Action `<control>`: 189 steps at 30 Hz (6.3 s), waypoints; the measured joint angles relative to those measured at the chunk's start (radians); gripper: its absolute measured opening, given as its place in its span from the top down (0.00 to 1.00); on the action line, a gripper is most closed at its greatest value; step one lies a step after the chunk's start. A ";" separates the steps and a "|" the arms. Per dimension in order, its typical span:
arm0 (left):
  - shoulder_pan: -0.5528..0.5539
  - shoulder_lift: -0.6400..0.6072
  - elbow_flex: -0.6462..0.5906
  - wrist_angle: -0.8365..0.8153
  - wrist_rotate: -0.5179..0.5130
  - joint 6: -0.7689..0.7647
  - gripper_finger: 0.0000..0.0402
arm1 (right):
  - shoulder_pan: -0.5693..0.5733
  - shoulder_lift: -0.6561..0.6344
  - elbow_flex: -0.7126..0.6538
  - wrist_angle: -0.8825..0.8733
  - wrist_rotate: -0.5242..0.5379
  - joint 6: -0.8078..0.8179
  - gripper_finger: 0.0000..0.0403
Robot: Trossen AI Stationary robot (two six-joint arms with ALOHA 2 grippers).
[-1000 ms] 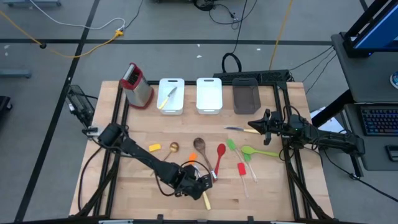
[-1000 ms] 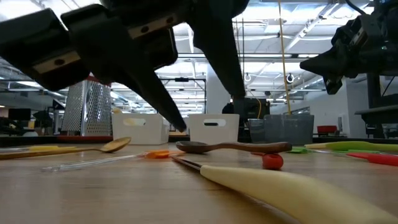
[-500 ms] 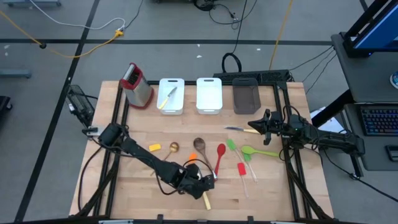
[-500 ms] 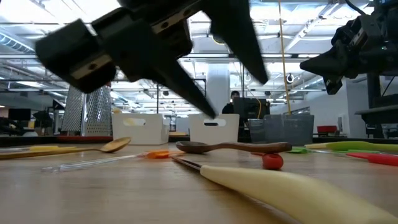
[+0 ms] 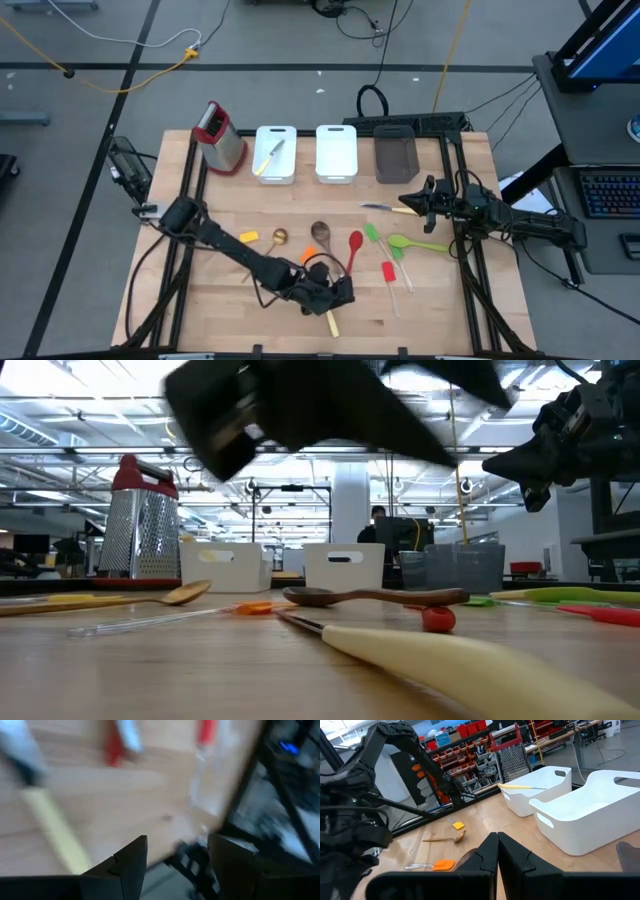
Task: Pick & Place Kitchen Items
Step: Put the bottom yellow knife into the left white bin
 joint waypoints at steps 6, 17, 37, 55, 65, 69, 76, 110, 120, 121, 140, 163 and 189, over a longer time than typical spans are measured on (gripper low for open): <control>-0.017 0.001 0.219 -0.469 -0.004 -0.084 0.47 | 0.000 0.000 0.000 0.000 0.000 0.000 0.99; -0.013 0.123 0.428 -0.770 0.087 -0.190 0.47 | 0.000 0.000 0.000 0.000 0.000 0.000 0.99; 0.013 0.363 0.627 -0.927 0.228 -0.158 0.47 | 0.000 0.001 0.000 -0.008 0.000 -0.075 0.99; 0.035 0.385 0.603 -0.842 0.252 -0.032 0.47 | 0.000 0.002 0.000 -0.011 0.000 -0.078 0.99; 0.036 0.386 0.602 -0.841 0.252 -0.062 0.47 | 0.000 0.002 0.000 -0.011 0.000 -0.078 0.99; 0.036 0.388 0.602 -0.841 0.254 -0.061 0.47 | 0.000 0.002 0.000 -0.011 0.000 -0.078 0.99; 0.049 0.405 0.590 -0.870 0.346 -0.084 0.51 | 0.000 0.002 0.000 -0.011 0.000 -0.078 0.99; 0.045 0.294 0.563 -0.980 0.256 -0.003 0.94 | 0.000 0.004 0.000 -0.008 0.000 -0.079 0.99; 0.042 0.134 0.569 -0.997 0.218 0.050 0.94 | 0.000 0.004 0.000 -0.008 0.000 -0.078 0.99; 0.040 0.117 0.569 -0.996 0.216 0.052 0.94 | 0.000 0.004 0.000 -0.008 0.000 -0.078 0.99; -0.010 -0.018 0.571 -0.995 0.209 -0.003 0.94 | 0.000 0.004 0.000 -0.008 0.000 -0.079 0.99; 0.042 -0.019 0.571 -0.870 -0.255 0.659 0.94 | 0.000 0.004 0.000 -0.008 0.000 -0.079 0.99; 0.417 -0.019 0.572 -1.328 -0.080 0.952 0.94 | 0.000 0.004 0.000 -0.007 0.000 -0.078 0.99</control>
